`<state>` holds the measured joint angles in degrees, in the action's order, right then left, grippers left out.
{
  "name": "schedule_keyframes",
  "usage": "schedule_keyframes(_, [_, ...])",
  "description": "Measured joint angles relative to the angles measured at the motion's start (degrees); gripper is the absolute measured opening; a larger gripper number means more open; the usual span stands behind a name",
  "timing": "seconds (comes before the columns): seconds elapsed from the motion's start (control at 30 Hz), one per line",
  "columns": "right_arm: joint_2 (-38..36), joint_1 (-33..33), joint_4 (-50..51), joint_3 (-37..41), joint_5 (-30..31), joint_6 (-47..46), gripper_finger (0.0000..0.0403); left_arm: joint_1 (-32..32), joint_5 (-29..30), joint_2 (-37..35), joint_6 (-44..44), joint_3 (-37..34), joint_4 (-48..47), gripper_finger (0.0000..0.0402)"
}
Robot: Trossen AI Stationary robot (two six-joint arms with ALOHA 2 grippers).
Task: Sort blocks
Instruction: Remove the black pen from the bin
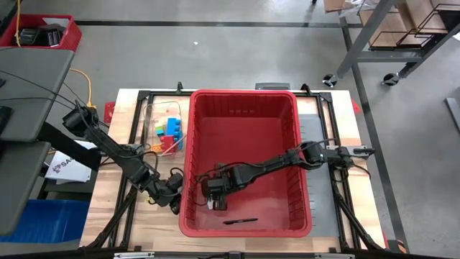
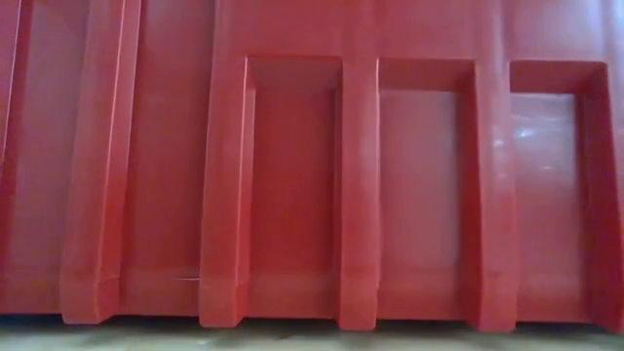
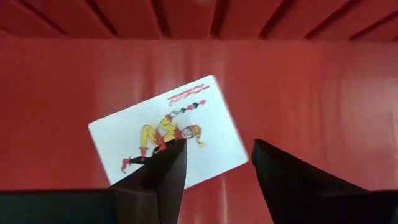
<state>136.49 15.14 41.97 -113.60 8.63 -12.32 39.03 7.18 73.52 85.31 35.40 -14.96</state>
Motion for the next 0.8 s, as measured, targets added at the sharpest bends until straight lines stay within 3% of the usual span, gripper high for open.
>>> schedule_keyframes(0.27, [0.9, -1.4, 0.7, 0.1, -1.9, -0.7, 0.0178, 0.0, 1.0, 0.0, 0.0, 0.0, 0.4, 0.0001])
schedule_keyframes(0.6, [7.1, -1.3, -0.4, -0.6, -10.0, -5.6, 0.0176, 0.1, 3.2, 0.0, -0.4, 0.0, -0.1, 0.0])
schedule_keyframes(0.7, [7.9, -1.2, -0.5, -0.7, -10.5, -5.5, 0.0139, 0.1, 3.4, 0.0, -0.3, 0.0, -0.6, 0.0])
schedule_keyframes(0.8, [8.0, -1.2, -1.1, -0.7, -12.3, -5.9, 0.0048, 0.1, 3.5, 0.0, 0.0, 0.0, -0.6, 0.0])
